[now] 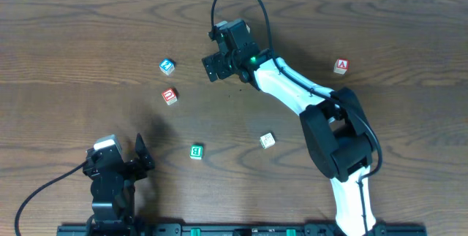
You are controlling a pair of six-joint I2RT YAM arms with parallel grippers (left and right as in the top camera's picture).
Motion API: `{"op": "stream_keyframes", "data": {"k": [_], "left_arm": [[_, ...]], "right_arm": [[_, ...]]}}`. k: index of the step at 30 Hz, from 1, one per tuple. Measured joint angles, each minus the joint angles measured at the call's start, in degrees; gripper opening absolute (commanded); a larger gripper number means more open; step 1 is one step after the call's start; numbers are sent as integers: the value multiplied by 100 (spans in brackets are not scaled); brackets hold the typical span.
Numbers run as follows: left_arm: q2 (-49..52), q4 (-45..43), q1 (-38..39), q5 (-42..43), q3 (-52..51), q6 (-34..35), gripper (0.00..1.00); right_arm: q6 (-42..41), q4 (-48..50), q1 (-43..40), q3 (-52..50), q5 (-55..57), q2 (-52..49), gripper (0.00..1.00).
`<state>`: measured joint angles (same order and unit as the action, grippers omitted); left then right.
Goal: Spell out Ai2
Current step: 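Move right gripper over the red-lettered I block and lower, then close right gripper on the red I block and lift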
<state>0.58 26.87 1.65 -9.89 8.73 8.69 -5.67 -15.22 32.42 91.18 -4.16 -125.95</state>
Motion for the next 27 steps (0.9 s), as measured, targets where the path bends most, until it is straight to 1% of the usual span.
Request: {"op": "stream_keyframes", "data": {"k": [3, 13, 16, 17, 22, 27], "left_arm": [[0, 0, 0, 0, 0, 0, 96], [0, 0, 0, 0, 0, 0, 95], [0, 0, 0, 0, 0, 0, 95], [0, 0, 0, 0, 0, 0, 95], [0, 0, 0, 0, 0, 0, 95], [0, 0, 0, 0, 0, 0, 95]], "right_arm": [[0, -44, 0, 0, 37, -4, 89], [-46, -195, 0, 0, 103, -184, 86], [-72, -214, 0, 0, 101, -229, 83], [-83, -214, 0, 0, 98, -238, 82], [-116, -223, 0, 0, 98, -256, 67], [-146, -234, 0, 0, 98, -269, 61]]}}
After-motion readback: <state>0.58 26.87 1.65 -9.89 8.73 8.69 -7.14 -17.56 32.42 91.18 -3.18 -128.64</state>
